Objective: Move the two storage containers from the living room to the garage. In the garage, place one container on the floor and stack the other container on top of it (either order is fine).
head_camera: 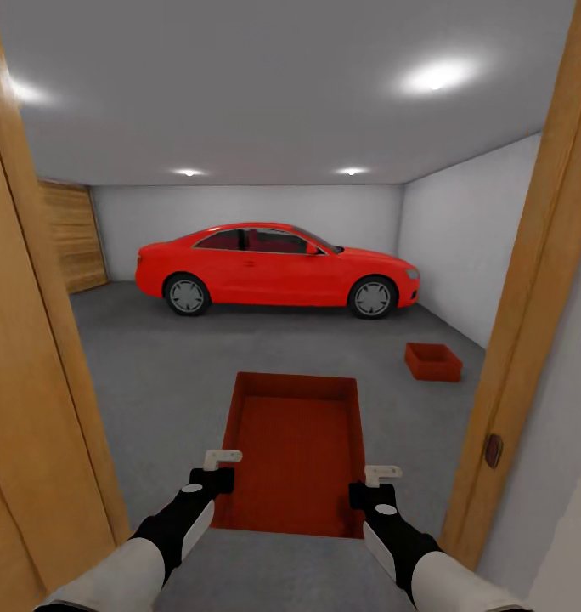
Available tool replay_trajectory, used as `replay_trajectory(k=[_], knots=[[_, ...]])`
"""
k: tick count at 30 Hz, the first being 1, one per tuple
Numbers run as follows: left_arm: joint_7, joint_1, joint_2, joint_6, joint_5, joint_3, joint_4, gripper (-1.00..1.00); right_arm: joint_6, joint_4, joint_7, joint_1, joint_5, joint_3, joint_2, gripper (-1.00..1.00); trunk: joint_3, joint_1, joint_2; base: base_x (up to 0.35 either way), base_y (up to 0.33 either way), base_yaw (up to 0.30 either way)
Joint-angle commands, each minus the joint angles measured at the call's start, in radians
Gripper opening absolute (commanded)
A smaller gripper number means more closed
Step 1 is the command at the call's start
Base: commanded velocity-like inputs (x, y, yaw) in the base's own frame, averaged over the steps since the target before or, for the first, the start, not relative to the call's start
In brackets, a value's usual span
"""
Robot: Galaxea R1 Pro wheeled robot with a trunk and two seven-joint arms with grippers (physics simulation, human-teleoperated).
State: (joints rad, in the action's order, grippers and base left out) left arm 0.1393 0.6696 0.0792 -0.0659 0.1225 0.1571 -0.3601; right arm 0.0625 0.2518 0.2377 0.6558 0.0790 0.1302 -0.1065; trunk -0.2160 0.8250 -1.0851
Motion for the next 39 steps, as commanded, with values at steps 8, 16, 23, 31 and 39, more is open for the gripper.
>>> replay_trajectory(k=[8,16,23,31,39], knots=[[0.025,0.001,-0.022,0.028,-0.009,-0.001,-0.005,-1.0,0.003,-0.003,0.005,0.001,0.021,-0.004,0.001,-1.0,-0.001,0.001,-0.001,0.321,0.0,0.0],[0.025,0.001,-0.022,0.028,-0.009,-0.001,-0.005,-1.0,0.003,-0.003,0.005,0.001,0.021,-0.004,0.001,-1.0,-0.001,0.001,-0.001,0.321,0.0,0.0],[0.025,0.001,-0.022,0.028,-0.009,-0.001,-0.007,-1.0,0.003,-0.003,0.005,0.001,0.021,-0.004,0.001,-1.0,-0.001,0.001,-0.001,0.256,0.0,0.0],[0.025,0.001,-0.022,0.028,-0.009,0.0,-0.007,-1.0,0.003,-0.003,0.005,0.001,0.021,-0.004,0.001,-1.0,-0.001,0.001,-0.001,0.075,0.074,0.0],[0.025,0.001,-0.022,0.028,-0.009,0.001,-0.008,-1.0,0.003,-0.003,0.005,0.001,0.021,-0.004,0.001,-1.0,-0.001,0.001,-0.001,0.043,0.044,0.0]])
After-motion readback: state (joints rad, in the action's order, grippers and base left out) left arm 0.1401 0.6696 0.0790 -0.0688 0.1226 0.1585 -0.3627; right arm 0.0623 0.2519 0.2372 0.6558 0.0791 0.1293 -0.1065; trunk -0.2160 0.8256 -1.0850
